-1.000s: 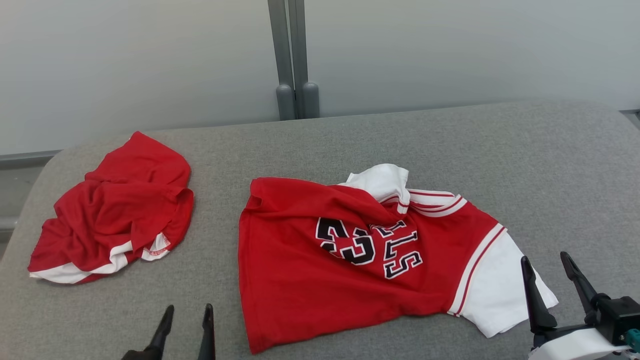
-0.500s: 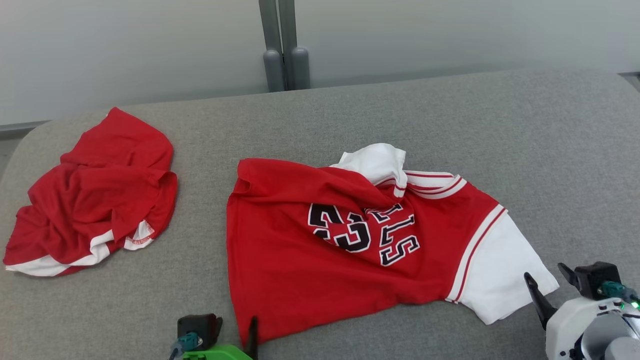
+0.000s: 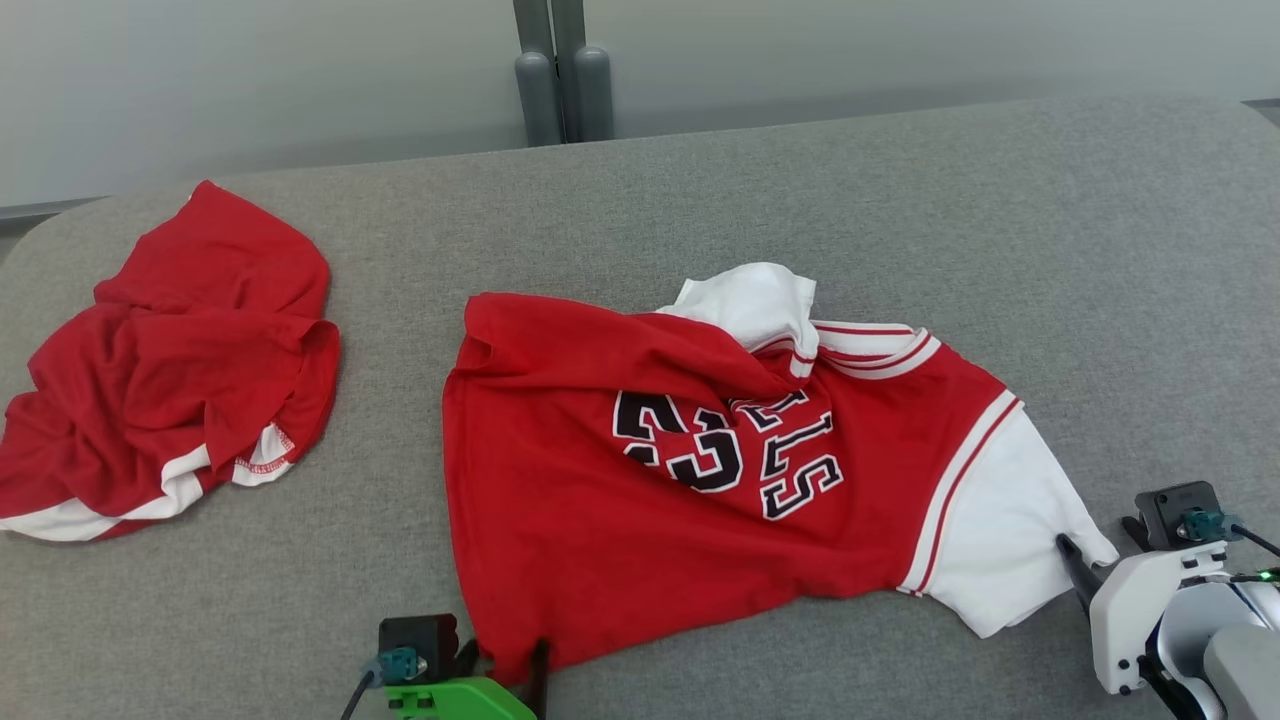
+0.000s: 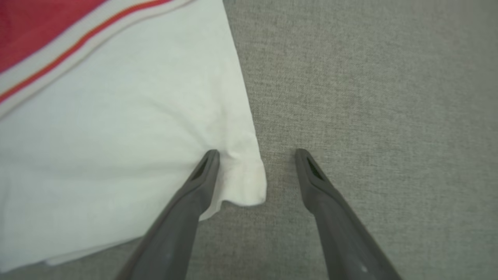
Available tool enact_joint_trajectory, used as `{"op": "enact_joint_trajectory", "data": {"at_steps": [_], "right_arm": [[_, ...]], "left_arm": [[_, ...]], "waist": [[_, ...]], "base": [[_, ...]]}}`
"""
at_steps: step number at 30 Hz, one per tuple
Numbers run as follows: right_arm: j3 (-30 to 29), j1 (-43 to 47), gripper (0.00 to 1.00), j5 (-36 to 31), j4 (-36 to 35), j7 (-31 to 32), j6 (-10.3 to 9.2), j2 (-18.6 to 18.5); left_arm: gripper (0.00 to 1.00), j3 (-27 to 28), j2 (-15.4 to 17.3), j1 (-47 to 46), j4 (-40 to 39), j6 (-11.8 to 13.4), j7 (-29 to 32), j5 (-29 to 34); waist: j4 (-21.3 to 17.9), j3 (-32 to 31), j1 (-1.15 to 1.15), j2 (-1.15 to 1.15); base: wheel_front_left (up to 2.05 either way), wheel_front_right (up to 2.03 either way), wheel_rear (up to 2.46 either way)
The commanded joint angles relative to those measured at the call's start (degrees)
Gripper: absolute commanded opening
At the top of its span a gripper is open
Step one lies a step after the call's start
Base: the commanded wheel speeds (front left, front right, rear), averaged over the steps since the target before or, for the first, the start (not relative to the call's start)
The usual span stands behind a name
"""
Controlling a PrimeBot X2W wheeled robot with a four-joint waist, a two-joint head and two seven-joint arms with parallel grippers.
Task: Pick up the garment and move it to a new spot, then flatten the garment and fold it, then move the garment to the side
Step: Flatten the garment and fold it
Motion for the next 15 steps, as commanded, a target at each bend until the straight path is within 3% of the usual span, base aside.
{"op": "enact_joint_trajectory", "data": {"at_steps": [1,2,3,4,5,10,15], "right_arm": [[2.30,0.60,1.00,1.12,1.37,1.76,0.23,1.12],[3.75,0.72,1.00,2.39,1.37,2.56,0.25,1.31],[4.98,0.99,1.00,3.66,1.14,3.15,0.30,1.41],[6.21,1.14,0.69,5.03,0.54,3.32,0.39,1.19],[6.63,1.11,0.01,6.63,0.11,3.09,0.40,1.07],[8.73,3.10,0.00,16.93,-6.88,3.35,0.25,-2.43],[2.17,8.13,0.00,32.60,-23.66,1.76,0.07,-6.48]], "left_arm": [[0.71,-1.34,-0.11,2.11,0.83,-0.85,1.83,-1.01],[0.39,-1.71,-0.13,2.63,0.32,-0.94,2.44,-2.00],[0.20,-1.95,-0.14,2.86,-0.04,-1.05,2.81,-2.71],[0.00,-2.18,-0.12,3.06,-0.33,-0.94,3.05,-2.81],[0.00,-2.32,-0.13,3.21,-0.46,-0.88,3.08,-2.78],[0.00,-1.33,0.04,3.90,-3.55,-2.01,2.54,-6.67],[0.00,0.98,0.33,5.36,-15.77,-3.32,2.56,-11.66]], "waist": [[0.00,0.10,0.00,0.00],[-0.06,0.19,0.00,0.00],[-0.11,0.25,0.00,0.00],[-0.17,0.25,0.00,0.00],[-0.27,0.20,0.00,0.00],[-0.85,-1.13,0.00,0.00],[-1.95,-1.93,0.00,0.00]], "base": [[0.00,0.00,0.00],[0.00,0.00,0.00],[0.00,0.00,0.00],[0.00,0.00,0.00],[0.00,0.00,0.00],[0.00,0.00,0.00],[0.00,0.00,0.00]]}}
